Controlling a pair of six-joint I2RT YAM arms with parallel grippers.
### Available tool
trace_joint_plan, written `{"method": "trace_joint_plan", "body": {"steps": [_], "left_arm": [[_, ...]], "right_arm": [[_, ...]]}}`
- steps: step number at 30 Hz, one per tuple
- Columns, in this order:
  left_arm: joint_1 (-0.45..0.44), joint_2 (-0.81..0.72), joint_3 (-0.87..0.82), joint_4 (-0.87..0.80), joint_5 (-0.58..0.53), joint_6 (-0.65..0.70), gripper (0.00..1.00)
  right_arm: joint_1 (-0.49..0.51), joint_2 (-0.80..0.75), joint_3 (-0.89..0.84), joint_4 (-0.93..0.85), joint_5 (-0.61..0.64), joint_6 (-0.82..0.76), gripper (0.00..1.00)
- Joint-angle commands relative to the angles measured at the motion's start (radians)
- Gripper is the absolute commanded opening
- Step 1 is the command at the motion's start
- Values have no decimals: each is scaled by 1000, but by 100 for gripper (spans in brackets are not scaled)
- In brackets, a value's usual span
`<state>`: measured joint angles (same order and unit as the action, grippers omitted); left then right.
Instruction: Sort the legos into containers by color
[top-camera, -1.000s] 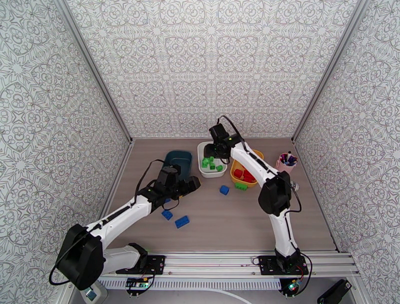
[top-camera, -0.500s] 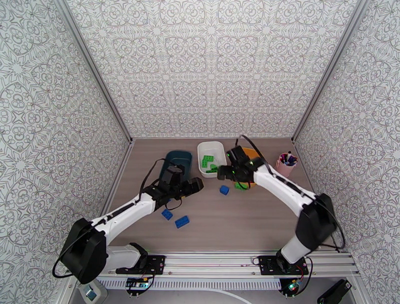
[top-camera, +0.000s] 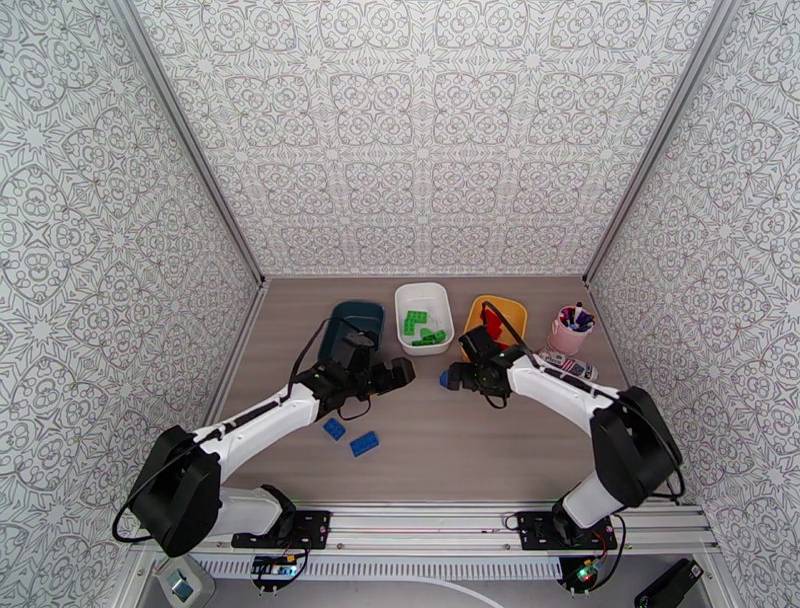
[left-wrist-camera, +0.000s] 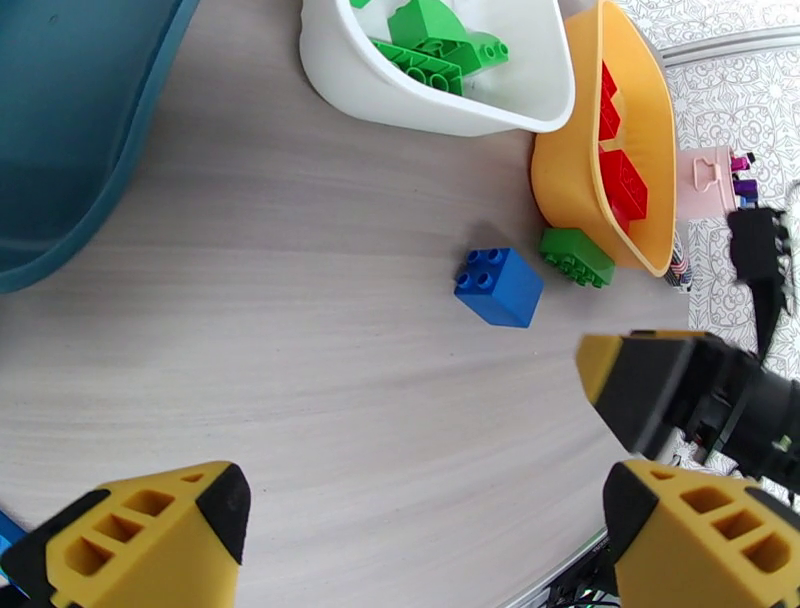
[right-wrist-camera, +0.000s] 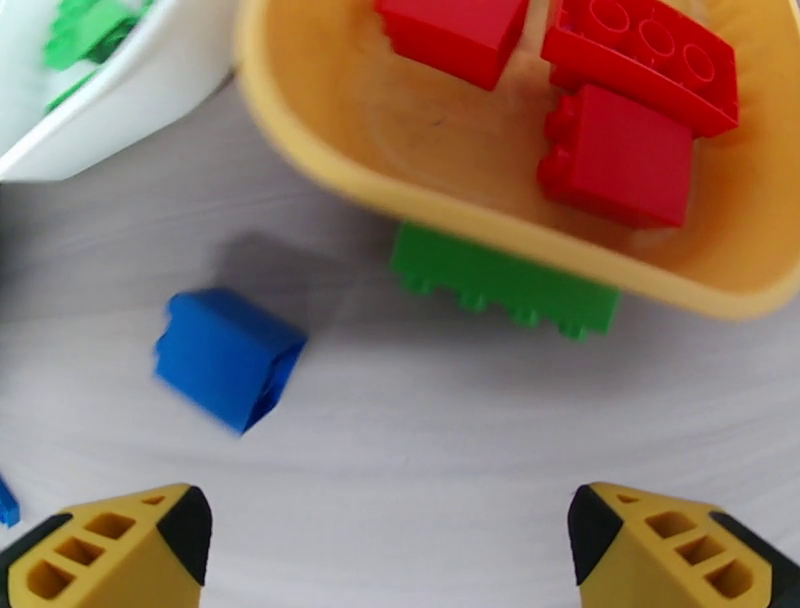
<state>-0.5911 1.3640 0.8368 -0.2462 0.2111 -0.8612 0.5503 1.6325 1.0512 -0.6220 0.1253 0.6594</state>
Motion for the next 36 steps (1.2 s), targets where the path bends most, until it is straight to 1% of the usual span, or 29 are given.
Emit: {"method": "trace_joint_plan", "body": {"steps": [1,14,18,27,31,36], "left_arm": [[-6,-29,0,-2,-16,-2,99],[-3,-31,-25,12,-13,-10,99],[-3,-31,-28,15,-12,-10,99],[0,-29,-31,15,-11,-10,99],[2,-28,-30,15,-10,-10,99],[5,-28,-30,12,-10,-11,100]], "right_arm": [[-27,47,29,29,43,24,99],[-91,152,109,27,74,4,99],[-103,186,136,28,71,-7,97],[-109,239,190,25,59,-23,84],[-109,246,190,30,51,-22,76],[-109,216,170,34,35,-21,65]]}}
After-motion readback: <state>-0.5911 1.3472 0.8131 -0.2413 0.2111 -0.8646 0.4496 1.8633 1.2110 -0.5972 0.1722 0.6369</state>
